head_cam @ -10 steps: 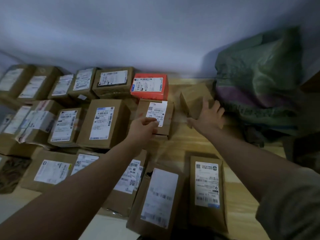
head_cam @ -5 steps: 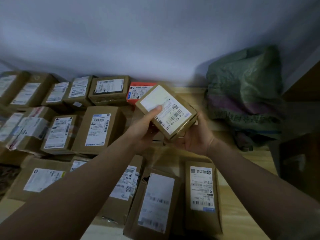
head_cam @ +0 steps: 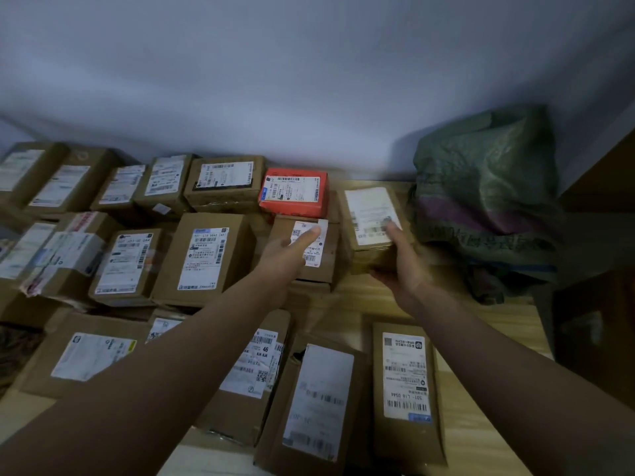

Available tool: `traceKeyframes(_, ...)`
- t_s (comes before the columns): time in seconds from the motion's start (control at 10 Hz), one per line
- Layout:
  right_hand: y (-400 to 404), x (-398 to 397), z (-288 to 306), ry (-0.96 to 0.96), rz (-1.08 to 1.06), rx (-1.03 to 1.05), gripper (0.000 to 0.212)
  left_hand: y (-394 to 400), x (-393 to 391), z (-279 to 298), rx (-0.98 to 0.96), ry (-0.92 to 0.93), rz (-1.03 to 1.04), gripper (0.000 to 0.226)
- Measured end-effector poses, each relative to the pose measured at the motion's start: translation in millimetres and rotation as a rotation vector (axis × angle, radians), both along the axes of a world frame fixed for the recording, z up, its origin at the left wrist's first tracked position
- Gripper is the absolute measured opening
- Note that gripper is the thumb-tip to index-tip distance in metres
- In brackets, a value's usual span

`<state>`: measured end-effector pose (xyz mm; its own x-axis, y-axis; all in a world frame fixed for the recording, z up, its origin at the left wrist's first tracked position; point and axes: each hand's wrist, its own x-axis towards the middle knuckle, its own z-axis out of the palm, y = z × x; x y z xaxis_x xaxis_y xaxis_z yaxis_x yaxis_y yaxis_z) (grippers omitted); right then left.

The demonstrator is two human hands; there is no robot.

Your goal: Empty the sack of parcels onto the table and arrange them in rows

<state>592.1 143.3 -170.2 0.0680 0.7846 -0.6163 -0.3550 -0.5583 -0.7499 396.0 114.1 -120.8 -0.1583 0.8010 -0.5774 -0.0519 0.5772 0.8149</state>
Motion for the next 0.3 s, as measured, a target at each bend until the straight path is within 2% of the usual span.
traceKeyframes(0.1,18.7,3.9,-14.2,-0.061,-0.074,-0.061,0.07,0.7,-15.0,-12.1,-0.029,0.05,0.033,0.051)
traceKeyframes(0.2,43.1,-1.5,-18.7,-0.08,-0.055,-0.071,0.076,-3.8,-22.3,-13.7,-0.039,0.07,0.104,0.035)
traceKeyframes(0.3,65.1,-6.7,-33.3,-0.354,-0.027,-0.204,0.096,-2.9,-26.5,-17.2,-0.036,0.077,0.171,0.025)
